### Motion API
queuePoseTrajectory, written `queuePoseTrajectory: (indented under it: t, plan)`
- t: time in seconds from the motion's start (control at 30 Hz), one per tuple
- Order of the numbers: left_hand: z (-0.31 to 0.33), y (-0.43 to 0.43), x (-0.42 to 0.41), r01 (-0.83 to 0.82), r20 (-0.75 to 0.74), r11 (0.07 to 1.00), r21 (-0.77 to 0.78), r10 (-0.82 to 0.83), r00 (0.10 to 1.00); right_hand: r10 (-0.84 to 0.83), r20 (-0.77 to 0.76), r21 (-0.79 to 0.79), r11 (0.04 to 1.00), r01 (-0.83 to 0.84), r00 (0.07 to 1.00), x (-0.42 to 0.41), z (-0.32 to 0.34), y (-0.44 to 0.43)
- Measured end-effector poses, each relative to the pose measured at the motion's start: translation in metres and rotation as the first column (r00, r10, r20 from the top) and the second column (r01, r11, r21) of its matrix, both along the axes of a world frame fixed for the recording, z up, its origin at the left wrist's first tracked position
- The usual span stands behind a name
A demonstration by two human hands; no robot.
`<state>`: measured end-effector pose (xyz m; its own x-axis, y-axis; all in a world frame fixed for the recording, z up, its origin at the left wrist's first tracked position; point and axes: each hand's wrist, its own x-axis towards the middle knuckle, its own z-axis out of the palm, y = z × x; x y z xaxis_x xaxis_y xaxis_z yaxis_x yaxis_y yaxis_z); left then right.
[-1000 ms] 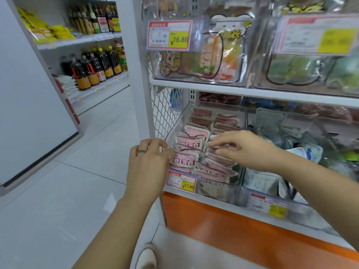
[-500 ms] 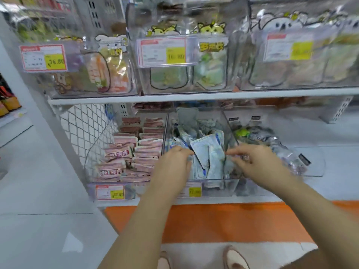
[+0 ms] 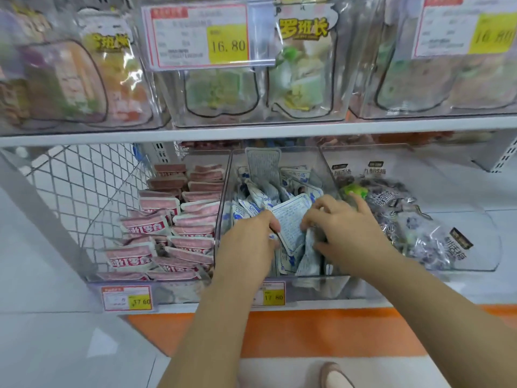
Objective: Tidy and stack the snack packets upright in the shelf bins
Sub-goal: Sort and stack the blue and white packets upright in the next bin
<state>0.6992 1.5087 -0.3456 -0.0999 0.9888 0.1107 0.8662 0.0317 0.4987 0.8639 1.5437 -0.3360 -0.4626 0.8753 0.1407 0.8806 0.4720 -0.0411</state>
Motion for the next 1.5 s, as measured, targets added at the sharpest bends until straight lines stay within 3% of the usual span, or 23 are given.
queuePoseTrajectory:
  t: [0.1, 0.23, 0.33, 0.4, 0.5, 0.57, 0.67, 0.77, 0.93, 1.03, 1.1, 1.2, 1.3, 1.5]
  plan:
    - [0.009, -0.012, -0.007, -0.025, 0.032, 0.982, 0.185, 0.02, 0.999, 0.018, -0.004, 0.021, 1.0, -0.018, 1.0, 0.003, 0.001, 0.005]
    - [0.03, -0.023, -0.019, -0.191, 0.3, 0.889, 0.416, 0.065, 0.952, 0.083, -0.053, 0.018, 0.996, -0.082, 0.995, 0.011, 0.002, 0.008]
    - [0.031, -0.026, -0.02, -0.359, 0.526, 0.771, 0.527, 0.036, 0.85, 0.09, -0.227, 0.073, 0.994, -0.075, 0.97, 0.023, 0.007, 0.008]
    - [0.029, -0.024, -0.019, -0.446, 0.618, 0.688, 0.572, -0.004, 0.786, 0.07, -0.392, 0.174, 0.985, -0.001, 0.917, 0.029, 0.012, 0.006]
    - [0.024, -0.014, -0.015, -0.535, 0.695, 0.578, 0.616, -0.08, 0.715, -0.044, -0.651, 0.246, 0.932, 0.266, 0.758, 0.029, 0.02, 0.002]
    - [0.017, -0.004, -0.006, -0.48, 0.636, 0.553, 0.681, -0.122, 0.762, -0.09, -0.694, 0.259, 0.894, 0.365, 0.714, 0.023, 0.017, 0.001]
    - [-0.001, 0.009, 0.01, -0.219, 0.419, 0.678, 0.702, -0.145, 0.896, -0.071, -0.53, 0.29, 0.921, 0.259, 0.845, 0.009, -0.003, 0.007]
    - [-0.017, 0.018, 0.014, -0.033, 0.346, 0.855, 0.518, -0.174, 0.922, -0.034, -0.456, 0.221, 0.964, 0.15, 0.889, 0.006, -0.02, 0.013]
    - [-0.01, 0.012, 0.01, 0.119, 0.234, 0.949, 0.293, -0.192, 0.953, -0.013, -0.4, 0.072, 0.996, 0.045, 0.916, 0.008, -0.021, 0.017]
    - [-0.009, 0.01, 0.003, 0.059, 0.247, 0.952, 0.301, -0.137, 0.959, -0.014, -0.436, 0.119, 0.99, 0.073, 0.9, 0.013, -0.018, 0.02]
    - [-0.008, 0.01, -0.001, -0.008, 0.168, 0.968, 0.251, -0.035, 0.985, -0.063, -0.43, 0.175, 0.973, 0.151, 0.901, 0.014, -0.019, 0.022]
    - [-0.01, 0.01, 0.002, -0.06, 0.062, 0.989, 0.135, 0.052, 0.997, -0.259, -0.421, 0.022, 0.955, 0.295, 0.87, 0.012, -0.017, 0.024]
    - [-0.009, 0.011, 0.006, -0.092, 0.101, 0.993, 0.08, 0.084, 0.991, -0.341, -0.446, -0.115, 0.939, 0.325, 0.828, 0.013, -0.015, 0.029]
    - [-0.002, 0.021, 0.005, -0.151, 0.058, 0.988, -0.012, 0.151, 0.987, -0.302, -0.533, -0.081, 0.948, 0.308, 0.79, 0.009, -0.011, 0.031]
